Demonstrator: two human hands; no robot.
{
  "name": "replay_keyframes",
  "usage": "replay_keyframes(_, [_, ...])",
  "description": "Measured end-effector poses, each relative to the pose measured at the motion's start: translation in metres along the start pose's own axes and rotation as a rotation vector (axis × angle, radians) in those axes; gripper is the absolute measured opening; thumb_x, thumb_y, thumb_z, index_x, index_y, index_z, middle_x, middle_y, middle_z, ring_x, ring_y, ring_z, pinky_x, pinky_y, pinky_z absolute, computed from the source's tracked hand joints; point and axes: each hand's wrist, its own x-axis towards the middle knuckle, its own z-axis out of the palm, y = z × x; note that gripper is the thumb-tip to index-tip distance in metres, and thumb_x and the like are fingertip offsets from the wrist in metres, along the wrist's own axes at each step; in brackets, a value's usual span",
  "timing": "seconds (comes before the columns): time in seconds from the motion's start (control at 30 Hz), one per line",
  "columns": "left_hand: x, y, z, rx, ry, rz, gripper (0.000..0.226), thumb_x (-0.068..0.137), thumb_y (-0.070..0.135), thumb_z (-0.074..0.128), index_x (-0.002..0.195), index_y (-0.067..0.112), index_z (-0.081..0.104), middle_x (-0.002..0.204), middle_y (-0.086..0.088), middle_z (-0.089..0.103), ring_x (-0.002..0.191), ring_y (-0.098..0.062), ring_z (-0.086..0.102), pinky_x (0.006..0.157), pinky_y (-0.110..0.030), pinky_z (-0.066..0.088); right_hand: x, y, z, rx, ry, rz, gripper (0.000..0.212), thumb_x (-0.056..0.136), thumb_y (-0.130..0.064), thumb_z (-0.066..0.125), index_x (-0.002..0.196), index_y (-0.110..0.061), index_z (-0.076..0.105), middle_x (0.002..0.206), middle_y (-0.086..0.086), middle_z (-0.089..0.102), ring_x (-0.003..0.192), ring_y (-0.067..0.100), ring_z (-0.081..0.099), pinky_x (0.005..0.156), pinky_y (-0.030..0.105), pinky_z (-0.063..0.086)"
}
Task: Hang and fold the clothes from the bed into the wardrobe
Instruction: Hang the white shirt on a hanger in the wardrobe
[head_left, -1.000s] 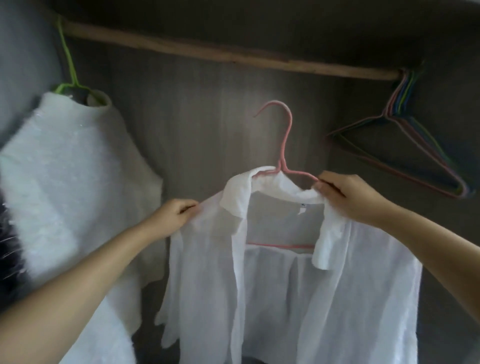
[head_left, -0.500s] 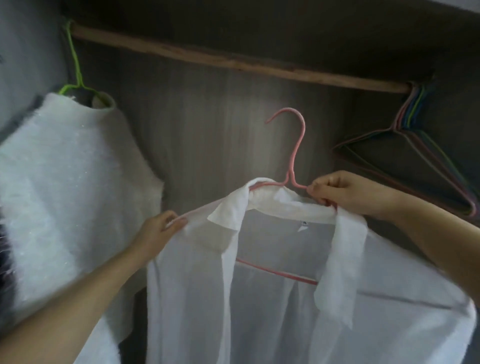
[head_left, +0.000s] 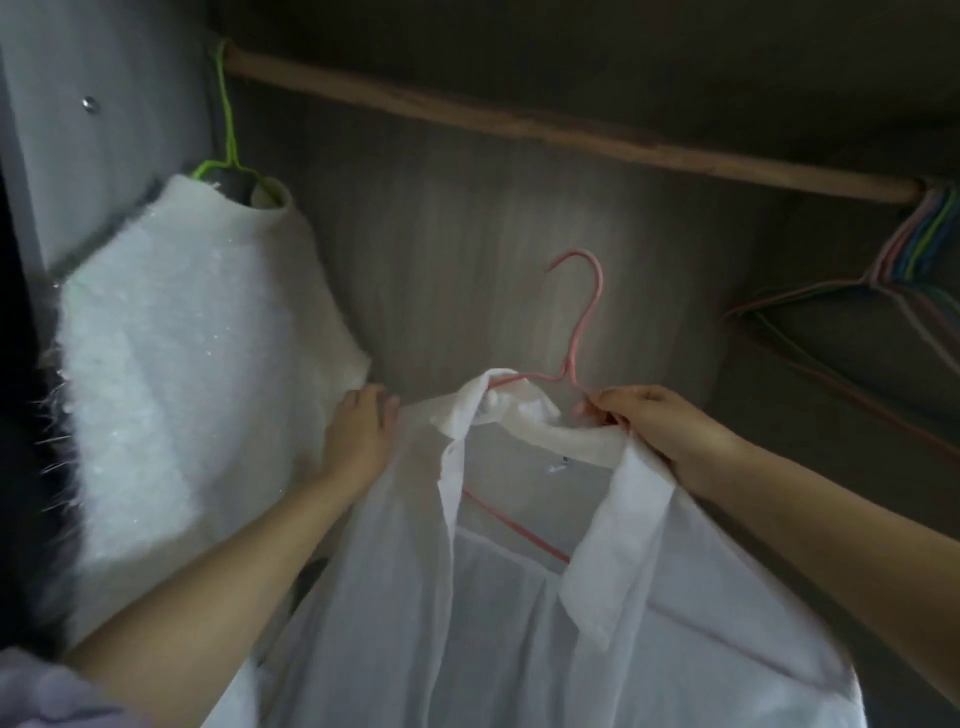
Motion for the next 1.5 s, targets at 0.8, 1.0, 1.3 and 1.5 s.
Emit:
replay_keyframes(0.8, [-0.007, 0.109, -0.205, 0.015, -0.1, 0.247, 0.028, 0.085, 0.023, 0.054, 0.112, 0.021, 0.046, 0.097, 0.005, 0.057, 0.08, -0.008, 0.057, 0.063, -0.005, 0.039, 0.121, -0.212, 0.195, 0.272, -0.118, -0.418, 0.019, 0.098, -0.023, 0.053, 0.092, -0.006, 0.059, 0.07, 0.007, 0.056, 0.061, 0.019, 0.054, 0.052, 0.028, 0.045])
replay_keyframes(1.0, [0.009, 0.077, -0.215, 0.939, 0.032, 0.197, 0.064, 0.086, 0.004, 0.043, 0.147, 0.012, 0.024, 0.152, -0.011, 0.026, 0.143, -0.031, 0.02, 0.118, -0.044, 0.013, 0.144, -0.216, 0.238, -0.283, -0.073, -0.51, 0.042, 0.101, -0.028, 0.042, 0.109, 0.009, 0.06, 0.077, 0.018, 0.059, 0.062, 0.028, 0.057, 0.048, 0.028, 0.044])
replay_keyframes(1.3, [-0.003, 0.048, -0.198, 1.226, 0.01, 0.201, 0.059, 0.099, 0.008, 0.022, 0.149, -0.001, -0.008, 0.159, -0.018, -0.009, 0.146, -0.028, -0.014, 0.111, -0.056, -0.015, 0.145, -0.191, 0.254, -0.45, -0.057, -0.634, 0.043, 0.104, -0.03, 0.031, 0.12, 0.001, 0.056, 0.129, 0.024, 0.055, 0.122, 0.036, 0.05, 0.099, 0.035, 0.036])
replay_keyframes(1.5, [-0.014, 0.077, -0.155, 1.088, 0.051, 0.353, 0.068, 0.094, 0.016, 0.045, 0.152, 0.016, 0.01, 0.159, -0.018, -0.001, 0.148, -0.029, -0.007, 0.112, -0.059, -0.009, 0.148, -0.115, 0.173, -0.537, 0.15, -0.707, 0.026, 0.1, -0.025, 0.04, 0.094, -0.008, 0.059, 0.104, 0.022, 0.065, 0.098, 0.037, 0.061, 0.077, 0.036, 0.045])
